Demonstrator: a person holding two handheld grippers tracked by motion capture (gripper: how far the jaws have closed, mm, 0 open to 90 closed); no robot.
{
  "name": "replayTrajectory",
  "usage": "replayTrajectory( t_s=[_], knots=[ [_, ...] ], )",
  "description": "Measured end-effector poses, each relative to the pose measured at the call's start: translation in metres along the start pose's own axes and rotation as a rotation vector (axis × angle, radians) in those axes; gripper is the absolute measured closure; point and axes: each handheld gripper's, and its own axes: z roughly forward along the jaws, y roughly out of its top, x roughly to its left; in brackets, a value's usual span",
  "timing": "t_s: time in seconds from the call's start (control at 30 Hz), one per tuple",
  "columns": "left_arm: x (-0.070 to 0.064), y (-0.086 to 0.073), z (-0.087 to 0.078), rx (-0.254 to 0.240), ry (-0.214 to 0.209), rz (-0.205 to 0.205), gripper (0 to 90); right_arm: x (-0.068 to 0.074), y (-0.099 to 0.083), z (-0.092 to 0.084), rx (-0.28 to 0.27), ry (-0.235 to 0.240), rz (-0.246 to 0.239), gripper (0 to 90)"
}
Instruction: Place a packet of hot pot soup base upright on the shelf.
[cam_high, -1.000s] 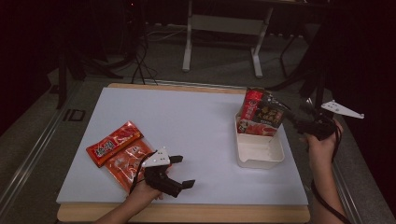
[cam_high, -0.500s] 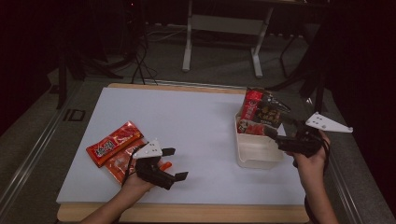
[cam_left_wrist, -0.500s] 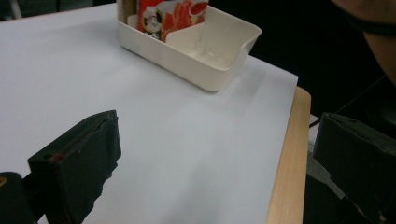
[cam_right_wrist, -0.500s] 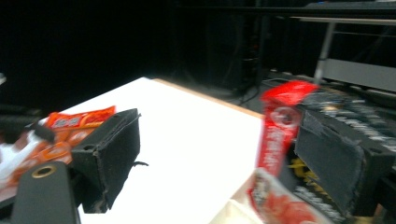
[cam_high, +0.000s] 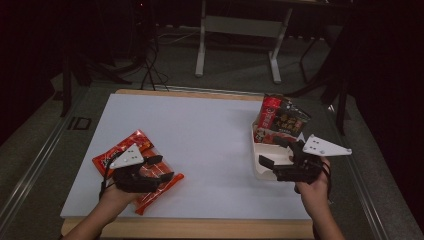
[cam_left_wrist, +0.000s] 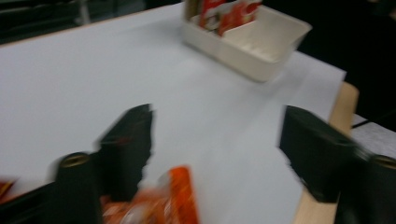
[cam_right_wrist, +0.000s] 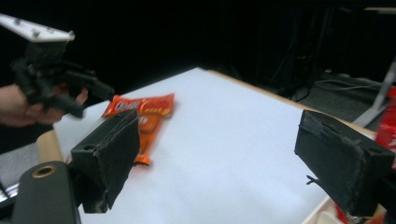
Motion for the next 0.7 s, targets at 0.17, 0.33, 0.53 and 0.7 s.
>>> replayTrajectory(
  t_s=[0.17, 0.33, 0.53, 0.7],
  knots=[
    [0.014, -0.018, -0.022, 0.016, 0.097, -0.038, 52.9, 0.007, -0.006, 0.004, 0.015, 0.031, 0.002, 14.1],
    [0.029, -0.035, -0.041, 0.070, 0.213, -0.071, 71.5, 0.010, -0.012, 0.006, 0.025, 0.047, 0.011, 14.1],
    [0.046, -0.055, -0.052, 0.149, 0.293, -0.134, 85.4, 0.012, -0.015, 0.008, 0.024, 0.056, 0.007, 14.2],
    [0.057, -0.072, -0.052, 0.247, 0.330, -0.164, 89.6, 0.015, -0.017, 0.010, 0.034, 0.062, 0.001, 14.2]
  ],
)
